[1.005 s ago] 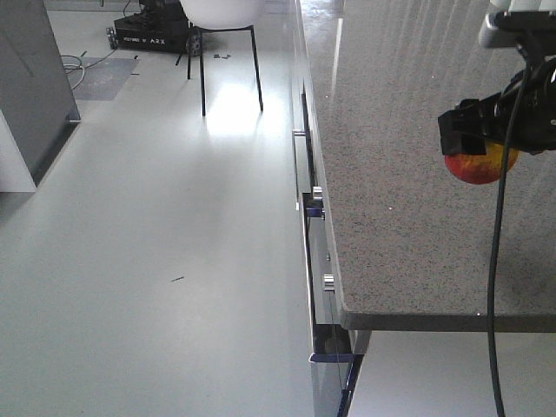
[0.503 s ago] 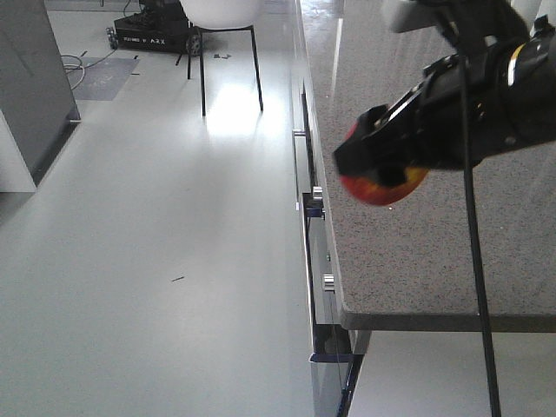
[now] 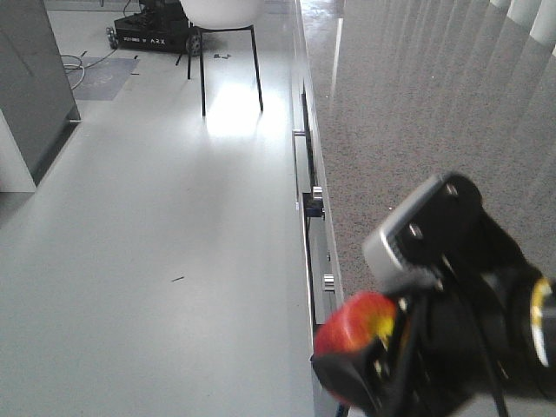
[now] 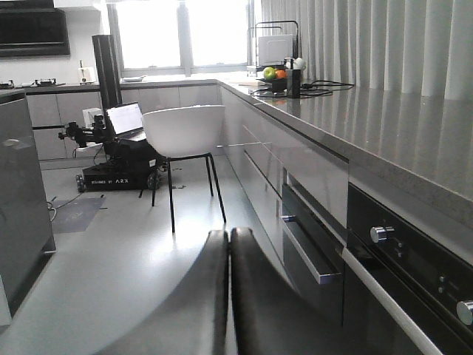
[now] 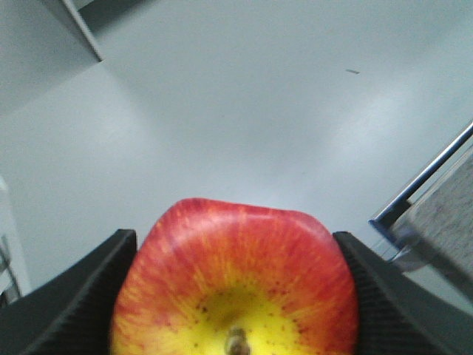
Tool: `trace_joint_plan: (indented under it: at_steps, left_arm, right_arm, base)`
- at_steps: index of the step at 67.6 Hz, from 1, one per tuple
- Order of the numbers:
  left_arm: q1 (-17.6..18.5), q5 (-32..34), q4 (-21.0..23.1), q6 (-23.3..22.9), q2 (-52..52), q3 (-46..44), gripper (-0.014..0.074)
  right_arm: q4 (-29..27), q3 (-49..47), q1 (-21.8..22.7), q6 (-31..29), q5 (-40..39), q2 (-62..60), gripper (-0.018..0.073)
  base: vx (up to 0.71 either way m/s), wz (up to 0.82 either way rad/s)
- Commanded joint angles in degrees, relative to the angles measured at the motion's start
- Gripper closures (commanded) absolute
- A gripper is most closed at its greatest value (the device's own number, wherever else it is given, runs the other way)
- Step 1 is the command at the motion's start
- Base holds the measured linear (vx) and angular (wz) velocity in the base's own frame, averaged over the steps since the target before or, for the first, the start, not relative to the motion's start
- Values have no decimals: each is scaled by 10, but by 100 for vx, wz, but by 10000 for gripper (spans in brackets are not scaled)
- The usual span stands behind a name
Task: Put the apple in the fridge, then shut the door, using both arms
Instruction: 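Lift the apple off the counter and pull it toward the robot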
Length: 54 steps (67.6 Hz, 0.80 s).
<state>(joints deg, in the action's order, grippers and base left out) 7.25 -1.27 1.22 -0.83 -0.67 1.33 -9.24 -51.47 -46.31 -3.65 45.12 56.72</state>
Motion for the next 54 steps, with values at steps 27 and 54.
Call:
trace_joint_plan:
  at_steps: [27,54]
  left_arm:
    - [2,42,0,-3,-8,7,603]
    - [2,42,0,-3,-8,7,603]
  right_arm:
    - [-54,138,-12,-1,-23,-188,349]
    - [-53,140,-12,-2,28,-220,348]
  base:
    - [0,0]
    - [0,0]
